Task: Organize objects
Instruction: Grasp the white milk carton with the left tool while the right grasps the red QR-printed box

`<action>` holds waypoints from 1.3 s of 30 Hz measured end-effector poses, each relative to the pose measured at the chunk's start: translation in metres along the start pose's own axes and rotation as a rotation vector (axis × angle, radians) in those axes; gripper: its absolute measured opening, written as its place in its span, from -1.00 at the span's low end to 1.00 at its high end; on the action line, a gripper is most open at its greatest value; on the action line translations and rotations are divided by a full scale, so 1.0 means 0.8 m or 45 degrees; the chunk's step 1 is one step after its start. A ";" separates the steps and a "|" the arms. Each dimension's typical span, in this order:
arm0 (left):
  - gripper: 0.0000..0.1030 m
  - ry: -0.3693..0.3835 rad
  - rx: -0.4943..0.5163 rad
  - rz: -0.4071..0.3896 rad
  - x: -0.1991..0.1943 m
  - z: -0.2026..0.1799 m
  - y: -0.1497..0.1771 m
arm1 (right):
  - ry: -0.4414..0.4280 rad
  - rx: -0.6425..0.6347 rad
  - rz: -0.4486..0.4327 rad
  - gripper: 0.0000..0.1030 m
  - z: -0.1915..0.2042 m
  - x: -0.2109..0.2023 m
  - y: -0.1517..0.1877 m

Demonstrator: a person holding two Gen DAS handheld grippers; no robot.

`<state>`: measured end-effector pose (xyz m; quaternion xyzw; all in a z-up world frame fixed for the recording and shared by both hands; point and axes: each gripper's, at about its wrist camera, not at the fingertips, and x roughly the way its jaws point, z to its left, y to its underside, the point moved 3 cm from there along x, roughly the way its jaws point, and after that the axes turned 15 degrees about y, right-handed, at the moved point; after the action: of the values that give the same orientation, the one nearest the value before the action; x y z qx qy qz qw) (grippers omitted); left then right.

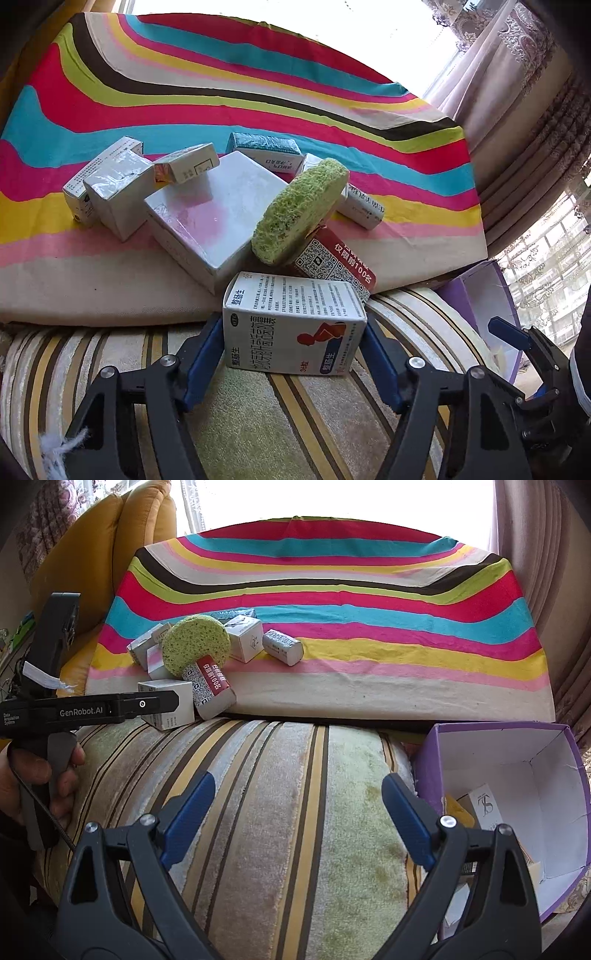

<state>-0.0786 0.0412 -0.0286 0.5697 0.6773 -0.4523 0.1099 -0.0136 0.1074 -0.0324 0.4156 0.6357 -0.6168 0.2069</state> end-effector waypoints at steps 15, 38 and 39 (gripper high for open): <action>0.38 -0.093 -0.069 -0.171 -0.054 0.015 0.022 | -0.081 -0.189 0.007 0.81 0.075 0.038 -0.045; 0.38 -0.129 -0.071 -0.252 -0.070 0.019 0.037 | -0.150 -0.384 0.112 -0.11 0.141 0.107 -0.088; 0.38 -0.133 -0.067 -0.248 -0.069 0.019 0.037 | -0.148 -0.383 0.113 -0.11 0.141 0.107 -0.087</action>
<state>-0.0402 -0.0086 -0.0148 0.4737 0.7344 -0.4720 0.1157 -0.1452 0.0305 -0.0736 0.3709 0.6889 -0.5279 0.3303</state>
